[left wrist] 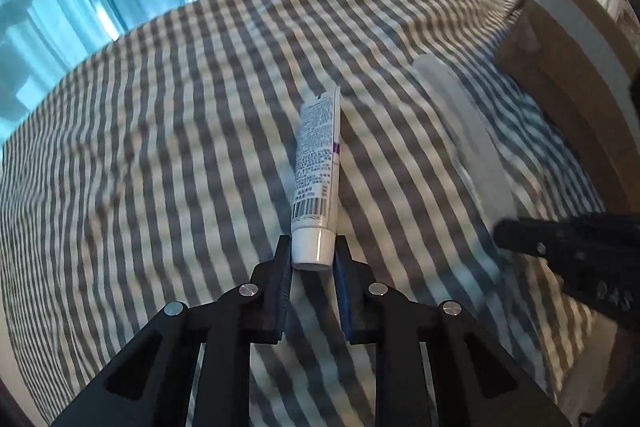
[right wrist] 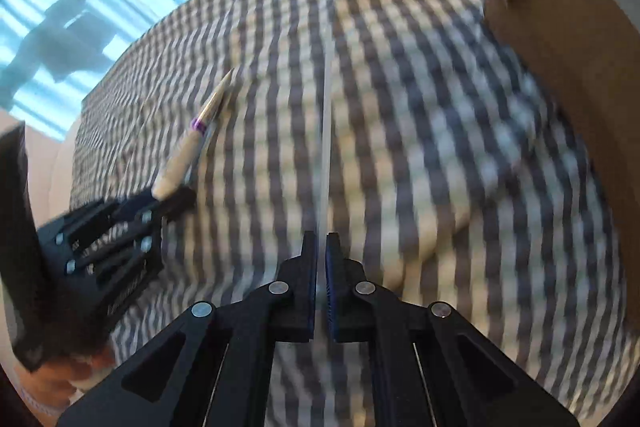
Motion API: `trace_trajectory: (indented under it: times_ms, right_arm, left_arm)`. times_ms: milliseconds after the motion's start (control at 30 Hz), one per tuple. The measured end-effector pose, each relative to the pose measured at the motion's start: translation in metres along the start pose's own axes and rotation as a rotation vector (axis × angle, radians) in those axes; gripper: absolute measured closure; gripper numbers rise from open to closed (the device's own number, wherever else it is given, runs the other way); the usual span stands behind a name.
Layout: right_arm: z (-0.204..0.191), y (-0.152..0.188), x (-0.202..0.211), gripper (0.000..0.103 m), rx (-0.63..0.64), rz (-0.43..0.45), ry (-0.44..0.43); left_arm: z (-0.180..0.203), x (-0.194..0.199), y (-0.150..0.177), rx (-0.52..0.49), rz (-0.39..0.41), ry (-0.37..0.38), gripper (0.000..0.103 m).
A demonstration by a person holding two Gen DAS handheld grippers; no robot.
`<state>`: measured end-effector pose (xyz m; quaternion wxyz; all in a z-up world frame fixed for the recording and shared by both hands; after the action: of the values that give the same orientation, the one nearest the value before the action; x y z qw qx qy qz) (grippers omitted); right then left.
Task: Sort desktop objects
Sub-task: 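Grasp the white comb with the right tool while the left tool grasps the toothpaste tube, then carry the comb and toothpaste tube into the cardboard box and release both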
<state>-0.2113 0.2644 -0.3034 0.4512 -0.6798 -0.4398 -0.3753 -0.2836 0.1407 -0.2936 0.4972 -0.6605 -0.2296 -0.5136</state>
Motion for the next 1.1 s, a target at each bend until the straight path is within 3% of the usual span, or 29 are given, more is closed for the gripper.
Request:
trace_trajectory:
  times_ms: [133, 200, 267, 300, 333, 400, 467, 500, 600, 700, 767, 833, 867, 900, 967, 1100]
  right_arm:
    - [-0.003, 0.033, 0.002, 0.099, 0.008, -0.03, -0.03]
    - [-0.002, 0.042, 0.001, 0.099, -0.003, -0.037, -0.033]
    - [0.0, 0.041, -0.001, 0.096, -0.032, -0.038, -0.041]
    - [0.001, 0.041, -0.001, 0.096, -0.045, -0.037, -0.048]
    - [0.001, 0.039, 0.001, 0.096, -0.057, -0.031, -0.06]
    - [-0.005, 0.029, 0.003, 0.095, -0.043, -0.001, -0.061]
    - [-0.008, 0.014, 0.008, 0.071, -0.008, 0.052, -0.026]
    - [-0.008, 0.008, 0.011, 0.066, -0.004, 0.075, -0.009]
    - [0.0, -0.007, 0.009, 0.063, -0.023, 0.1, -0.004]
    - [-0.006, -0.025, -0.013, 0.063, -0.044, 0.089, -0.023]
    - [-0.003, -0.03, -0.022, 0.06, -0.058, 0.072, -0.041]
    - [0.0, -0.028, -0.026, 0.06, -0.052, 0.058, -0.026]
    - [-0.003, -0.029, -0.029, 0.06, -0.04, 0.058, -0.011]
    - [-0.004, -0.028, -0.028, 0.061, -0.02, 0.061, 0.006]
    - [-0.01, -0.027, -0.028, 0.078, 0.048, 0.069, 0.073]
    - [-0.019, -0.017, -0.02, 0.078, 0.075, 0.066, 0.077]
  left_arm:
    - [0.01, 0.015, 0.049, 0.113, -0.04, 0.065, 0.083]
    - [0.017, 0.016, 0.058, 0.096, -0.047, 0.054, 0.077]
    - [0.013, 0.013, 0.055, 0.084, -0.056, 0.02, 0.053]
    - [0.012, 0.011, 0.053, 0.091, -0.052, 0.011, 0.035]
    - [0.013, 0.009, 0.047, 0.105, -0.036, 0.015, 0.028]
    - [0.012, 0.012, 0.035, 0.128, 0.002, 0.044, 0.026]
    - [0.003, 0.016, 0.036, 0.127, 0.018, 0.043, 0.015]
    - [0.003, 0.011, 0.033, 0.122, 0.018, 0.03, 0.014]
    - [0.006, -0.018, 0.027, 0.124, -0.03, 0.037, 0.016]
    - [0.008, -0.03, 0.027, 0.124, -0.018, 0.021, 0.026]
    - [0.009, -0.027, 0.026, 0.121, 0.0, 0.025, 0.042]
    - [0.004, -0.024, 0.023, 0.135, 0.001, 0.032, 0.068]
    - [0.0, -0.022, 0.023, 0.152, 0.0, 0.042, 0.075]
    - [-0.003, -0.021, 0.023, 0.177, -0.002, 0.059, 0.076]
    - [-0.009, -0.015, 0.024, 0.205, 0.001, 0.082, 0.076]
    - [-0.004, -0.003, 0.034, 0.204, 0.005, 0.09, 0.076]
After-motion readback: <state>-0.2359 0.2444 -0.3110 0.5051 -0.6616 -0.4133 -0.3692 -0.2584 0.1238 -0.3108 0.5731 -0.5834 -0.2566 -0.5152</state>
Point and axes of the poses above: each gripper's, at about its wrist camera, not at the fingertips, and x roughly against the way its jaws point, z to its right, y to its underside, the point moved 9 cm from there along -x, roughly the way its jaws point, and after that the axes turned 3 degrees about y, right-handed, at the moved point
